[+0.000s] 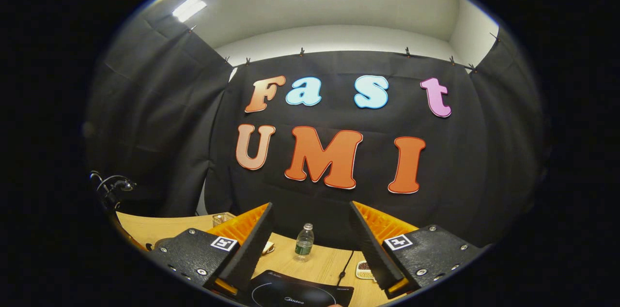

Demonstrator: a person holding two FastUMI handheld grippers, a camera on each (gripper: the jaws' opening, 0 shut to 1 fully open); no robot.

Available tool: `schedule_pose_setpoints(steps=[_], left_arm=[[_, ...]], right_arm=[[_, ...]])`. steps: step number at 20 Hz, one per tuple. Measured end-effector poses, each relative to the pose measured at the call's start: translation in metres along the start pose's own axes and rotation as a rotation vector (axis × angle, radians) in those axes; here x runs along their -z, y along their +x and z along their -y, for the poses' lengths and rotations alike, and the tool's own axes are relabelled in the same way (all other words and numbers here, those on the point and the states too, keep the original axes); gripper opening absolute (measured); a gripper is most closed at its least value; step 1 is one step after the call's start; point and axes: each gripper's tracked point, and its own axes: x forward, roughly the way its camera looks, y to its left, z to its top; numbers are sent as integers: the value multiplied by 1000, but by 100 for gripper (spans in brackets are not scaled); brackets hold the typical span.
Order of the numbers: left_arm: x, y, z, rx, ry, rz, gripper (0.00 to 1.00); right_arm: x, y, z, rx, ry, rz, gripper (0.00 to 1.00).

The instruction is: First push the handle of the pot to place it horizontally, then grasp the pot with both hands and set it on the induction cooktop.

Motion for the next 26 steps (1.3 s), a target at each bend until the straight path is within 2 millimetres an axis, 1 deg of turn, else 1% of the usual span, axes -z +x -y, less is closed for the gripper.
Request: schedule_pose_setpoints(steps=[2, 3, 5, 7, 8, 9, 11, 14, 15, 17, 20, 22, 24, 26], left_arm=[[6, 10, -6, -8, -29, -34, 4], [3, 14, -6, -5, -50, -39, 4], [-3, 23, -14, -18, -74, -41, 4], [-6, 24, -14, -5, -96, -51, 2], [-8, 25, -17, -13, -87, -48, 1], [-11, 26, -21, -26, -73, -41, 0], [-19, 27, -29, -61, -58, -26, 1], [-36, 31, -51, -112, -50, -4, 1], [-41, 31, -59, -133, -48, 4, 1], [-47, 33, -67, -158, -46, 14, 1], [-61, 28, -83, -195, -19, 49, 1], [-72, 29, -91, -219, 8, 73, 1], [-83, 31, -100, -244, 40, 92, 0], [-95, 26, -111, -266, 72, 120, 1]], right_arm=[[6, 6, -7, -7, 5, -11, 95], [10, 8, -11, -13, 9, -21, 95], [20, 12, -21, -31, 9, -45, 95], [29, 17, -28, -40, 0, -67, 95], [35, 20, -30, -44, -3, -78, 95], [38, 22, -34, -48, -1, -90, 95], [52, 28, -44, -65, 10, -121, 95], [77, 38, -62, -105, 38, -188, 95], [87, 40, -69, -122, 46, -216, 94], [110, 44, -83, -150, 53, -280, 94], [146, 48, -105, -194, 64, -389, 94], [171, 50, -124, -231, 83, -461, 94], [194, 50, -139, -255, 100, -536, 93], [218, 51, -154, -274, 121, -612, 93]])
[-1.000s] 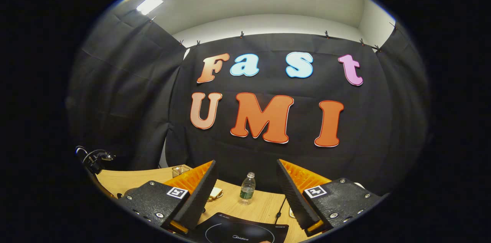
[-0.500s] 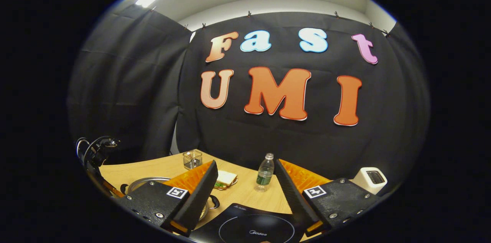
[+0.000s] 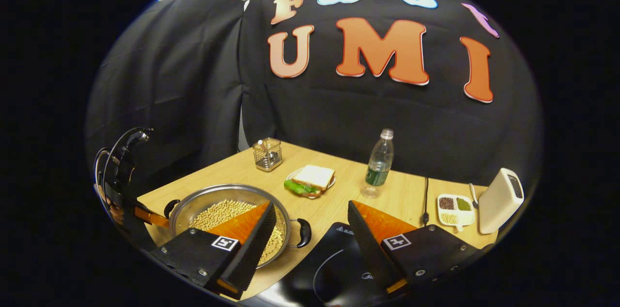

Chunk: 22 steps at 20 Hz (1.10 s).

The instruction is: First push the handle of the pot to place it horizontally, then grasp the pot with both hands and set it on the induction cooktop.

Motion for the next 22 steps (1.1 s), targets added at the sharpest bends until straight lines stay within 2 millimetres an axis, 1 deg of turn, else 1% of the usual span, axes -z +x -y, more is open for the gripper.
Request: schedule_pose_setpoints(steps=[3, 5, 7, 10, 11, 12, 14, 15, 16, 17, 18, 19, 20, 21, 22], left_arm=[[-17, 4, -8, -9, 32, 31, 1], [-25, 7, -13, -13, 65, 61, 1], [-37, 10, -18, -13, 98, 101, 1], [-55, 6, -28, -16, 143, 161, 1], [-60, 4, -28, -8, 155, 173, 1], [-65, -1, -29, -7, 171, 189, 1], [-83, -15, -30, -5, 227, 259, 2], [-96, -27, -25, 0, 260, 305, 3], [-106, -34, -16, 21, 292, 347, 2], [-110, -39, -5, 48, 319, 365, 0], [-111, -34, -2, 42, 346, 362, 5], [-111, -31, -2, 32, 362, 353, 12], [-113, -25, -2, 34, 368, 346, 29], [-116, -11, 1, 36, 374, 334, 46], [-112, -7, 1, 46, 379, 308, 62]], right_arm=[[26, 21, -15, -21, 39, -111, 92], [41, 31, -20, -18, 47, -165, 92], [56, 42, -23, -6, 48, -219, 92], [74, 53, -27, 19, 61, -289, 90], [80, 56, -30, 20, 69, -309, 90], [84, 57, -31, 24, 74, -325, 89], [91, 58, -33, 43, 84, -345, 87], [95, 57, -36, 47, 88, -357, 86], [100, 58, -38, 47, 93, -372, 86], [103, 59, -39, 60, 89, -385, 86], [103, 61, -37, 77, 86, -390, 86], [104, 61, -37, 89, 87, -393, 83], [104, 63, -37, 97, 89, -392, 81], [105, 63, -37, 101, 89, -393, 78], [106, 64, -36, 101, 91, -399, 74]])
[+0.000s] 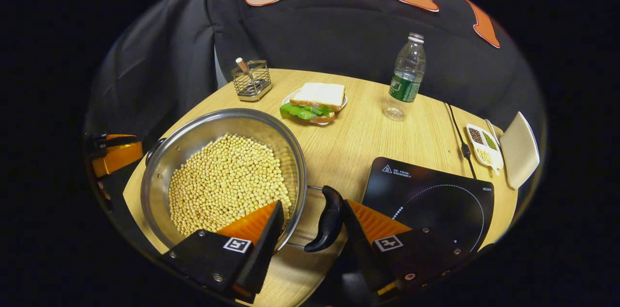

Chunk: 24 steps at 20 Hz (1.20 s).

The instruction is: First push the handle of the pot to place it horizontally, then grasp the pot with both hands and set it on the induction cooktop.

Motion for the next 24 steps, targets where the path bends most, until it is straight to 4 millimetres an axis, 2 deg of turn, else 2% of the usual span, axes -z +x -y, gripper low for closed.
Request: schedule_pose_setpoints(steps=[2, 4, 8, 11, 13, 14, 16, 17, 18, 19, 20, 22, 23, 24], left_arm=[[7, 19, -5, -8, -1, -31, 78], [15, 35, -11, -23, -18, -59, 87], [38, 60, -16, -35, -49, -104, 87], [39, 70, -16, -40, -56, -91, 88], [38, 77, -15, -40, -54, -80, 88], [39, 79, -10, -30, -57, -74, 86], [40, 83, -9, -39, -47, -68, 76], [39, 81, -10, -49, -48, -56, 70], [39, 79, -10, -52, -58, -53, 70], [38, 77, -10, -58, -71, -48, 68], [38, 76, -10, -67, -74, -48, 66], [35, 72, -10, -88, -58, -34, 64], [33, 69, -9, -91, -50, -28, 63], [30, 66, -9, -90, -55, -23, 63]], right_arm=[[7, 5, -2, -4, 6, -26, 77], [7, 7, -3, 1, 11, -31, 77], [5, 14, -2, 16, -2, -20, 75], [6, 16, -1, 17, 5, -21, 71], [4, 16, 0, 12, 12, -20, 70], [3, 17, 0, 11, 16, -18, 65], [2, 20, 1, 14, 21, -16, 66], [2, 19, 0, 16, 26, -10, 64], [1, 19, 1, 16, 34, -7, 62], [-1, 20, 0, 14, 45, -2, 54], [-2, 20, 1, 11, 52, -3, 56], [1, 19, 2, 5, 39, -10, 51], [1, 17, 3, 2, 37, -7, 44], [-2, 13, 6, 2, 46, 2, 47]])
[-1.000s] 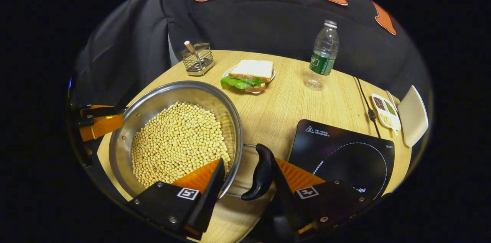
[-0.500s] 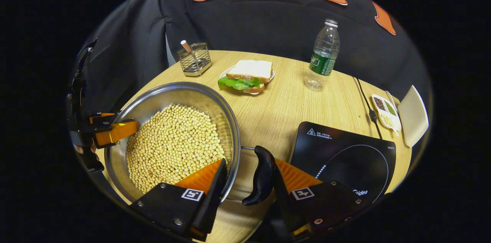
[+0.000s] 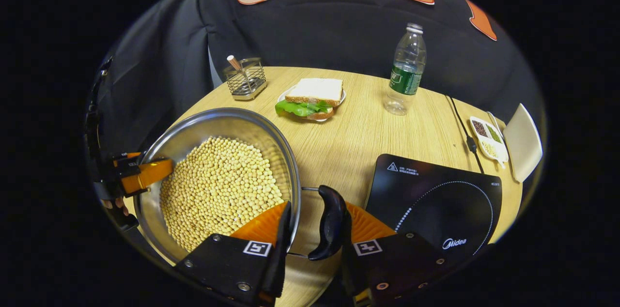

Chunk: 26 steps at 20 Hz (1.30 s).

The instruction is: First push the handle of the pot to place it horizontally, then grasp the pot with both hands and set it on the induction cooktop.

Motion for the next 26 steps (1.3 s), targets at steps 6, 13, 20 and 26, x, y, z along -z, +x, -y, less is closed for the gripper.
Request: schedule_pose_setpoints(steps=[6, 13, 20, 26], left_arm=[[-40, -43, 34, 22, 16, 84, 63], [-78, -67, 112, 87, 93, 142, 63], [-94, -65, 203, 167, 173, 157, 63], [-85, -52, 278, 226, 221, 131, 63]], right_arm=[[-25, -45, 38, 26, 21, 99, 46], [-25, -99, 95, 87, 77, 164, 46], [-6, -129, 179, 163, 147, 172, 46], [24, -134, 237, 218, 200, 141, 46]])
